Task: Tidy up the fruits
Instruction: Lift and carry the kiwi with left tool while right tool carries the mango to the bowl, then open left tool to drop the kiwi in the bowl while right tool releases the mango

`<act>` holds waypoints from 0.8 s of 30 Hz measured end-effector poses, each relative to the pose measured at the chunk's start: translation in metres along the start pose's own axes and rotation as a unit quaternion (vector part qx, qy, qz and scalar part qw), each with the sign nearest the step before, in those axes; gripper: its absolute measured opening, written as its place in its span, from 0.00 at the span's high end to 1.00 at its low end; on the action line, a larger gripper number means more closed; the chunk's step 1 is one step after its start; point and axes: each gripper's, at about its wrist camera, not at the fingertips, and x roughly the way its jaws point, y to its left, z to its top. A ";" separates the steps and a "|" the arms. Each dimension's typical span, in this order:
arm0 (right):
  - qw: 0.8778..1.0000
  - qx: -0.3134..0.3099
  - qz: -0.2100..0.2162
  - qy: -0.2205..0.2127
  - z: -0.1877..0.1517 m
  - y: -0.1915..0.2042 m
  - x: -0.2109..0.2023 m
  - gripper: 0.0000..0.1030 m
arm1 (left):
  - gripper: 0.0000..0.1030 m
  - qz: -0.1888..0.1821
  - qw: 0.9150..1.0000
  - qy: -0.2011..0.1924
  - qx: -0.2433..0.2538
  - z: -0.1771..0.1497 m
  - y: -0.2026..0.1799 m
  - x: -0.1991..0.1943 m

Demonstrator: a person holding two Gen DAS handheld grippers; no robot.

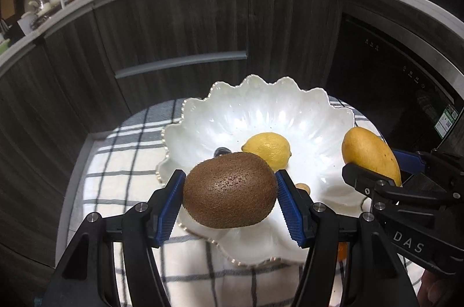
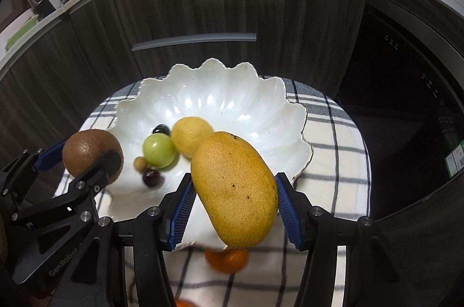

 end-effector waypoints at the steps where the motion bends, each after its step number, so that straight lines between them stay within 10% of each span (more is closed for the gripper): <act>1: 1.000 0.000 0.000 0.001 0.001 -0.001 0.003 0.46 | 0.40 -0.001 1.000 0.004 0.000 0.002 -0.001 0.005; 24: 1.000 -0.006 -0.006 0.009 0.006 -0.008 0.030 0.45 | 0.40 0.005 0.999 0.034 0.012 0.001 -0.005 0.034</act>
